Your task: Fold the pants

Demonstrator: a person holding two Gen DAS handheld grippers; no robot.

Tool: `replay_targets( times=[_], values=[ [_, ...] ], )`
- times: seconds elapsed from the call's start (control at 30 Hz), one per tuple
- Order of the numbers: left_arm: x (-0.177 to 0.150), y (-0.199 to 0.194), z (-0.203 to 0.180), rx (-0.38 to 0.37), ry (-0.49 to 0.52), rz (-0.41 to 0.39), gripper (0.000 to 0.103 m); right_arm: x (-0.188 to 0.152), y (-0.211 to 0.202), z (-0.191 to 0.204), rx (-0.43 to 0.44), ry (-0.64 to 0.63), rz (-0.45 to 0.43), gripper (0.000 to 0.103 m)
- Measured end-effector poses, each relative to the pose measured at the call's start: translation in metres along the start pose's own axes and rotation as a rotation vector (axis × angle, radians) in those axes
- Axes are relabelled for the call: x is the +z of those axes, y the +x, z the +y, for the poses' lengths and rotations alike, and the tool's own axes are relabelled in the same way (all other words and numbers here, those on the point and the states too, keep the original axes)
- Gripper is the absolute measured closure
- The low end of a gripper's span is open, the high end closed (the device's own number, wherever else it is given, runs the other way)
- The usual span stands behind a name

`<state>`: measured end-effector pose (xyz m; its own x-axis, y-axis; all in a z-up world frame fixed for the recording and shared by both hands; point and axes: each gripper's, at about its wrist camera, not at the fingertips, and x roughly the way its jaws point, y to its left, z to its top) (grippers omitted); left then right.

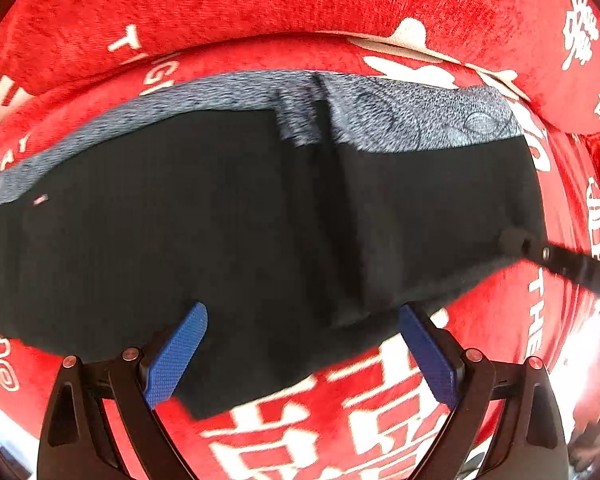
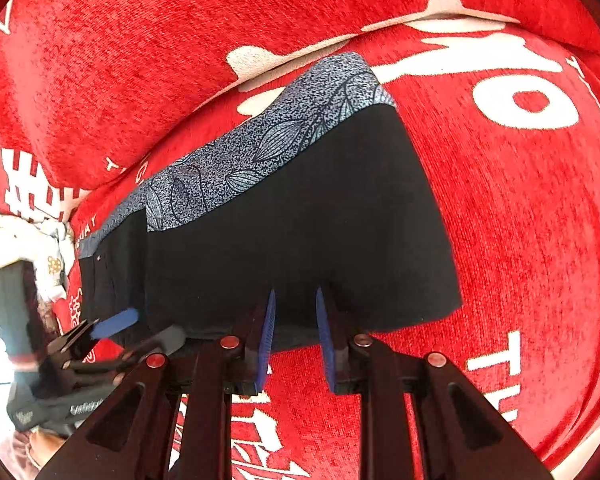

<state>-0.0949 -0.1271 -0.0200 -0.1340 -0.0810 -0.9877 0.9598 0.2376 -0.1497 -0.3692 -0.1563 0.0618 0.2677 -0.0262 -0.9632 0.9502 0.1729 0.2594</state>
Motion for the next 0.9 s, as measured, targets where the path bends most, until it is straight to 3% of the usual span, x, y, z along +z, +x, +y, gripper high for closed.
replay_targets(
  times=[0.13,0.27,0.43,0.5,0.7,0.9],
  values=[
    [-0.010,-0.013,0.023,0.011,-0.033,-0.005,0.006,-0.004,-0.004,0.010,-0.016,-0.019,0.007,0.072],
    [-0.022,-0.017,0.047,0.020,-0.083,-0.011,0.006,-0.009,-0.004,0.036,-0.045,-0.075,0.024,0.054],
    [-0.035,-0.021,0.069,0.034,-0.133,-0.010,0.006,-0.029,0.007,0.062,-0.054,-0.115,0.092,0.048],
    [-0.041,-0.023,0.078,0.034,-0.150,-0.012,0.006,-0.038,0.013,0.073,-0.051,-0.132,0.126,0.039],
    [-0.059,-0.030,0.111,0.029,-0.228,-0.012,0.006,-0.065,0.032,0.113,-0.064,-0.226,0.203,0.032],
    [-0.079,-0.035,0.150,0.029,-0.304,-0.014,0.006,-0.081,0.051,0.147,-0.065,-0.291,0.268,0.032]
  ],
)
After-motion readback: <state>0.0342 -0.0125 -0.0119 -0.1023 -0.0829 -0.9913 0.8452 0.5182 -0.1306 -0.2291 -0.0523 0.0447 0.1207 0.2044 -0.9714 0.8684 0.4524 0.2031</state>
